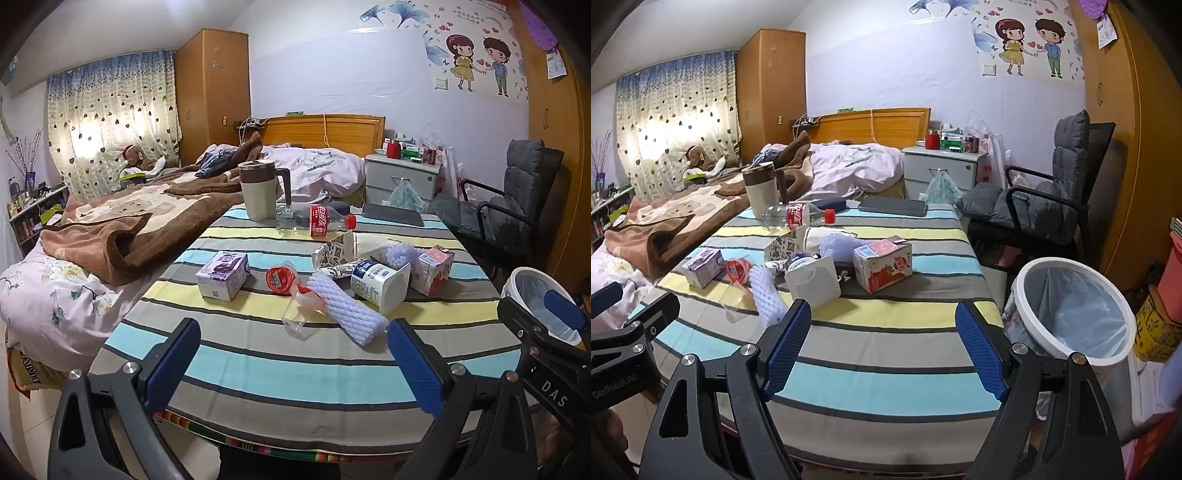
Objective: Collect trash
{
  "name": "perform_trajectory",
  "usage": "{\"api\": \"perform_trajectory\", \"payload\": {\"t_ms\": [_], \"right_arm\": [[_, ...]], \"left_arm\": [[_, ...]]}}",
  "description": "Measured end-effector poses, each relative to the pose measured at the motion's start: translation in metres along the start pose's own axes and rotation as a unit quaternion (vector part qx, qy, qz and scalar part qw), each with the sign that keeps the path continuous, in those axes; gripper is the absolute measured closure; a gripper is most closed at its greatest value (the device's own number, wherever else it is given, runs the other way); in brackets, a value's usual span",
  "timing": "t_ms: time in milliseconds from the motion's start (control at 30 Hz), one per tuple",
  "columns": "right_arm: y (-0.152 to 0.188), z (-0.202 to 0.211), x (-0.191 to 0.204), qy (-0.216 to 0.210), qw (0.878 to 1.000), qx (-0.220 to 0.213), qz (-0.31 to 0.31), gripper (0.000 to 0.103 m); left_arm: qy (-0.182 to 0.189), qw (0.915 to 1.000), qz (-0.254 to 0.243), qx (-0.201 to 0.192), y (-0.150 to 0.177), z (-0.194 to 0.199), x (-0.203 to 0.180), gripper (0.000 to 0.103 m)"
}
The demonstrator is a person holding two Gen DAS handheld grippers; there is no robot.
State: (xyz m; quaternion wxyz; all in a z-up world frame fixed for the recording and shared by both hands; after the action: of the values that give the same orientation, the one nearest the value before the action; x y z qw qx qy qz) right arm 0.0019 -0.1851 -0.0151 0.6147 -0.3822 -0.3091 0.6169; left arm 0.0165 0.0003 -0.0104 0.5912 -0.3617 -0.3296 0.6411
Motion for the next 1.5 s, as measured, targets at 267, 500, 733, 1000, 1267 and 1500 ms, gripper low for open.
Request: {"api": "perform_trajectory", "payload": {"t_ms": [267, 500, 733, 1000, 1267, 1500], "right_arm": [[0.000, 0.000, 0.000, 0.000, 1.000, 0.000, 0.001, 0.022], [0.000, 0.000, 0.000, 0.001, 1.000, -0.001, 0.002, 0.022], [-0.001, 0.000, 0.000, 0.002, 1.000, -0.001, 0.002, 0.022], [0.000, 0.001, -0.002, 0.002, 1.000, -0.001, 0.002, 0.022], [-0.001, 0.002, -0.002, 0.002, 1.000, 0.001, 0.002, 0.022], [-0.002, 0.005, -0.003, 0.004, 1.000, 0.000, 0.002, 0.022]], "left_arm": [[-0.002, 1.0000, -0.002, 0.002, 0.000, 0.000, 0.000, 0.000], [-0.001, 1.0000, -0.003, 0.001, 0.003, 0.001, 0.001, 0.000], [-0.002, 1.0000, -0.004, 0.001, 0.007, -0.002, 0.001, 0.000], [-0.002, 1.0000, -0.005, 0.003, 0.003, -0.001, 0.002, 0.000], [-0.002, 1.0000, -0.003, 0.004, 0.001, 0.001, 0.002, 0.000], [-0.003, 1.0000, -0.003, 0.003, 0.001, 0.004, 0.002, 0.000]]}}
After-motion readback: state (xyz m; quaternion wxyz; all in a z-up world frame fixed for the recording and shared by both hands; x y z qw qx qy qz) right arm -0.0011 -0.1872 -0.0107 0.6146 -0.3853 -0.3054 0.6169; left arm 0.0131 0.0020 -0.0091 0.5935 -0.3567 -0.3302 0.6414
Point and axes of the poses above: each gripper's, at about its wrist camera, not at the fingertips, and z roughly against the way its jaws point, x to its left, y to its underside, the point moved 2 cm from there along -z, roughly the way its jaws point, and after that the axes turned 6 degrees about z, right-handed, at the moved point
